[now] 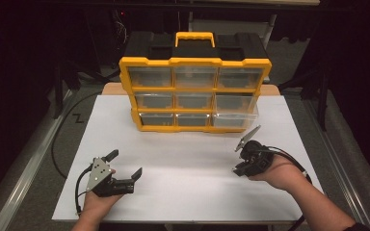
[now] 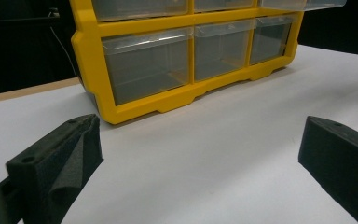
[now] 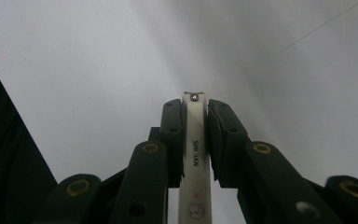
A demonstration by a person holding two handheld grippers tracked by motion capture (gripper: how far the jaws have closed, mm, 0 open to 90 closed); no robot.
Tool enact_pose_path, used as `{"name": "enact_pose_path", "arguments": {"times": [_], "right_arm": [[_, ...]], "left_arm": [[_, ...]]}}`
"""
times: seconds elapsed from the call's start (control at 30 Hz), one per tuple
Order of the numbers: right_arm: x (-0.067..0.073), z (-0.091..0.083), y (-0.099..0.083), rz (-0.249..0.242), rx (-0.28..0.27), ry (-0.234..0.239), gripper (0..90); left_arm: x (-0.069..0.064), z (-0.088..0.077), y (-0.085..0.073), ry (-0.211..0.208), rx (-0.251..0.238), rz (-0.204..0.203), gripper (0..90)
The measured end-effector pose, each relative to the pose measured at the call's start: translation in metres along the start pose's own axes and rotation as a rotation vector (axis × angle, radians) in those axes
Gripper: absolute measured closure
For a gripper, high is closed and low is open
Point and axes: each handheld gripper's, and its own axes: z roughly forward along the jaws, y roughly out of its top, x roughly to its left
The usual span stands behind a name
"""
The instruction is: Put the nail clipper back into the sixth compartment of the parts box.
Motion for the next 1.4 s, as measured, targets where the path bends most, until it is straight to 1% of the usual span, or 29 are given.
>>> {"name": "enact_pose_path", "arguments": {"times": [0.57, 0.77, 0.87, 0.9, 1.0, 1.03, 1.07, 1.1, 1.27, 1.3, 1.33, 1.4], "right_arm": [[-0.005, -0.019, 0.007, -0.001, 0.004, 0.009, 79.3], [-0.006, -0.024, 0.01, -0.002, 0.015, 0.001, 79.4], [-0.007, -0.027, 0.011, 0.008, 0.02, -0.006, 79.3], [-0.007, -0.028, 0.012, 0.002, 0.024, -0.006, 79.4], [-0.006, -0.031, 0.014, 0.004, 0.028, -0.009, 79.3], [-0.006, -0.032, 0.015, -0.004, 0.028, -0.009, 79.4], [-0.006, -0.033, 0.016, -0.001, 0.027, -0.01, 79.4], [-0.006, -0.035, 0.017, -0.009, 0.026, -0.009, 79.4], [-0.006, -0.04, 0.02, -0.01, 0.029, -0.002, 79.4], [-0.007, -0.041, 0.021, -0.017, 0.025, -0.002, 79.4], [-0.006, -0.042, 0.022, -0.012, 0.029, 0.0, 79.4], [-0.006, -0.044, 0.024, -0.017, 0.032, -0.001, 79.4]], "left_arm": [[-0.001, 0.0, 0.0, -0.004, -0.001, -0.002, 0.3], [-0.001, 0.0, 0.0, -0.009, 0.002, 0.003, 0.3], [-0.001, 0.0, 0.0, -0.008, -0.001, 0.0, 0.3], [-0.001, 0.0, 0.0, -0.007, -0.002, 0.0, 0.3], [-0.001, -0.001, 0.0, -0.006, -0.002, -0.001, 0.3], [-0.001, -0.001, 0.0, -0.006, -0.002, -0.001, 0.3], [-0.001, -0.001, 0.0, -0.006, -0.003, -0.002, 0.3], [-0.001, -0.001, 0.0, -0.007, -0.002, -0.002, 0.3], [-0.001, -0.001, 0.0, -0.009, -0.002, -0.003, 0.3], [-0.001, -0.001, 0.0, -0.009, -0.003, -0.003, 0.3], [-0.001, -0.001, 0.0, -0.009, -0.003, -0.002, 0.3], [-0.001, -0.001, 0.0, -0.01, -0.001, 0.001, 0.2]]}}
